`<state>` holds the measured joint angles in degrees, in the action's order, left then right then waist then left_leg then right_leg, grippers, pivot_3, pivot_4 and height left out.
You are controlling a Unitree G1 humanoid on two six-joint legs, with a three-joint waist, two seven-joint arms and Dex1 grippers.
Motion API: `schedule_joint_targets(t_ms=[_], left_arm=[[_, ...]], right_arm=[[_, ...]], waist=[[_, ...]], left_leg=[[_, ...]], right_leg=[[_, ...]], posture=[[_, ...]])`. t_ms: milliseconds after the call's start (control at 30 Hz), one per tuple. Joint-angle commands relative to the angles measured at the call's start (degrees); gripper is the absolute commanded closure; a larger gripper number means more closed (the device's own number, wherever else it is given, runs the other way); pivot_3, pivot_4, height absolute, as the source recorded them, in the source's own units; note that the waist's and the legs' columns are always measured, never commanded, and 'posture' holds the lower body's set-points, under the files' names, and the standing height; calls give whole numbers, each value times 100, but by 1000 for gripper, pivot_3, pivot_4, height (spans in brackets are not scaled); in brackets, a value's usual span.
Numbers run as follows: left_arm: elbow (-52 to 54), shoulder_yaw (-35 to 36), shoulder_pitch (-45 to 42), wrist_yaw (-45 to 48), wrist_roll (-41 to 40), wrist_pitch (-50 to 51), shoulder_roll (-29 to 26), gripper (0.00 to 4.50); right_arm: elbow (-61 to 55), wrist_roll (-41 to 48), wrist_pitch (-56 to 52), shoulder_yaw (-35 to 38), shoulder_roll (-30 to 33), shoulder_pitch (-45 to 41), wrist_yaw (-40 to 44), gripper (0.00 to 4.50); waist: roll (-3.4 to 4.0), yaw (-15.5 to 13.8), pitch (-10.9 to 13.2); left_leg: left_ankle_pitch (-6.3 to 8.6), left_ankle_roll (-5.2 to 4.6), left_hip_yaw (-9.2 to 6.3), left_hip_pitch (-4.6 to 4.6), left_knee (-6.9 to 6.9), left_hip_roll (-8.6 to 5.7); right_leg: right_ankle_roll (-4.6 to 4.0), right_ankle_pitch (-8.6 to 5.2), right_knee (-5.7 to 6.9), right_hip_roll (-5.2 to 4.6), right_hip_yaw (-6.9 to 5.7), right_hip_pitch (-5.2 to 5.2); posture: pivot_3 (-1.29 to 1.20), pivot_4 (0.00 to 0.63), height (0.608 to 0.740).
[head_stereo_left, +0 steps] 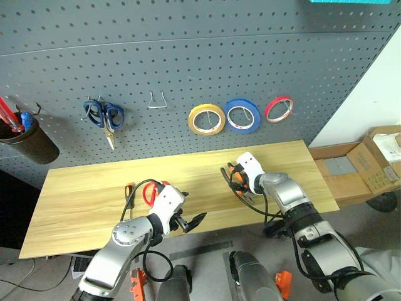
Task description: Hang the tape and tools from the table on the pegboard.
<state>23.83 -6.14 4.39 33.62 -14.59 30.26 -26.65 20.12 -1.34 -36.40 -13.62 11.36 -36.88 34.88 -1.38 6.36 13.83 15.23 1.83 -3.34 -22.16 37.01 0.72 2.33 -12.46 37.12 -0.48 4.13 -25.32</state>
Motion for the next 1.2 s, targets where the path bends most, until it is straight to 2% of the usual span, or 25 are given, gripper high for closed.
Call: schedule_joint_targets(t_ms=[33,200,367,533,700,767,900,1067,1200], left_arm=[[964,525,550,-334,-852,592,372,0],[1794,903,1192,-924,-1499,973,950,0],[2047,1123,900,-1542,-1489,801,1313,0],[1980,1392,298,-1894,-1329,684,1226,0],[1657,1816,-738,-2387,-968,505,1031,0],[1485,1883,-1100,-2477,-868,508,946,0],[474,1748,-2079,-2286,-588,270,660,0],[-144,1578,-2474,-1919,-529,143,480,0],[-321,1605,-2476,-1712,-502,104,319,0]], right_arm=[[-1425,271,248,-32,-86,198,137,1884],[-2319,634,226,58,-663,231,-92,1884],[-1994,760,1079,290,-1581,-662,-678,1884],[-739,680,2381,632,-1955,-1867,-1260,1884],[746,672,3606,1012,-2079,-2929,-1866,1884],[1218,662,3970,1115,-2118,-3176,-2059,1884],[2483,555,4936,1284,-2106,-3611,-2465,1884],[3292,533,5587,1455,-2168,-3989,-2910,1884],[3753,497,5890,1508,-2239,-4197,-3091,1884]], waist=[[-5,-29,-20],[-27,-145,-90],[-48,-280,-183],[-96,-413,-255],[-105,-522,-260],[-104,-538,-257],[-96,-564,-222],[-87,-586,-78],[-83,-584,16]], left_leg=[[1,1,-5,-2,0,0],[5,17,-16,-21,3,-5],[-32,79,-31,-21,6,-9],[-72,86,-35,2,4,-2],[-77,84,-34,21,6,-2],[-77,84,-34,19,3,-3],[-76,83,-36,15,-7,-2],[-75,81,-36,7,-12,0],[-76,81,-48,-34,-9,7]], right_leg=[[-2,1,0,-2,-4,0],[0,3,-5,-13,-12,-7],[0,20,-10,-8,-25,-2],[14,49,-17,10,-31,18],[0,59,-17,10,-31,40],[-18,70,-18,10,-31,37],[-23,68,-20,10,-36,31],[-28,65,-17,9,-36,19],[-37,63,-4,11,-49,-17]], posture=[[-18,145,740],[29,107,740],[93,86,740],[121,102,740],[137,136,740],[143,154,740],[150,201,740],[143,247,740],[146,260,740]])
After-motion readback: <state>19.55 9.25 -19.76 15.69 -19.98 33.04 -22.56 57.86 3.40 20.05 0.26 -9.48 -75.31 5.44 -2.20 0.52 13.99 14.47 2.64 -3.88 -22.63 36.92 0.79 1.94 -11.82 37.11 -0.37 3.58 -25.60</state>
